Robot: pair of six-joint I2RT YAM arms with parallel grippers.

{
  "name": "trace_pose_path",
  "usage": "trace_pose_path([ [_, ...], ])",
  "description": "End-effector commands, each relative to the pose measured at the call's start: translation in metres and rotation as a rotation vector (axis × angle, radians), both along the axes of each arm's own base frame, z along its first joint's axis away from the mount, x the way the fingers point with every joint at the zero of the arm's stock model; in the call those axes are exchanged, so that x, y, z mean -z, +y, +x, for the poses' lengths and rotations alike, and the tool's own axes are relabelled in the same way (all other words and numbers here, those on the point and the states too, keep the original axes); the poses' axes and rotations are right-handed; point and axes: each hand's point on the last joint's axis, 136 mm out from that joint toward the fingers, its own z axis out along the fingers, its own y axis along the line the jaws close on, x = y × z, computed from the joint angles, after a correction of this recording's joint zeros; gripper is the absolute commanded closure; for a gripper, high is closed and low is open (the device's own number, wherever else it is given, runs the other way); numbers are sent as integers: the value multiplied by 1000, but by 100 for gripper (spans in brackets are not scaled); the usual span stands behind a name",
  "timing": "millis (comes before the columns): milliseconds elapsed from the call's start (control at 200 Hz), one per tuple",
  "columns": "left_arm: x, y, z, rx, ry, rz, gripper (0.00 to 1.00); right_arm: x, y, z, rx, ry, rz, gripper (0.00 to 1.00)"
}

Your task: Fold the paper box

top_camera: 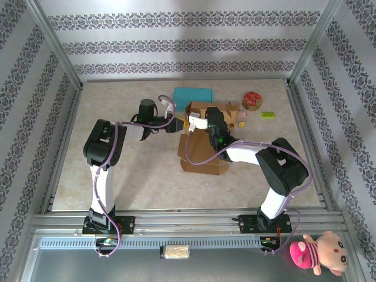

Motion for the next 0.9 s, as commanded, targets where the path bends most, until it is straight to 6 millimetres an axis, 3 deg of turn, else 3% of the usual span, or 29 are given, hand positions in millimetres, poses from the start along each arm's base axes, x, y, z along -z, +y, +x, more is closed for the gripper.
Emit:
trace_pose_path([
  [0, -7, -10, 0, 21, -53, -34, 49, 11, 1, -3, 2, 7, 18, 100],
  [155, -16, -17, -3, 52, -122, -52, 48, 7, 3, -5, -7, -1, 23, 100],
  [365, -10, -18, 15, -7, -172, 32, 41, 2, 9, -12, -45, -1, 46, 100],
  [620, -4, -37, 18, 4, -220, 118, 41, 7, 12, -16, -52, 31, 58, 100],
  [740, 1, -40, 22, -39, -231, 172, 44, 10, 12, -17, -49, 36, 60, 100],
  [899, 8, -42, 28, -101, -244, 249, 55, 10, 12, -18, -46, 36, 62, 100],
])
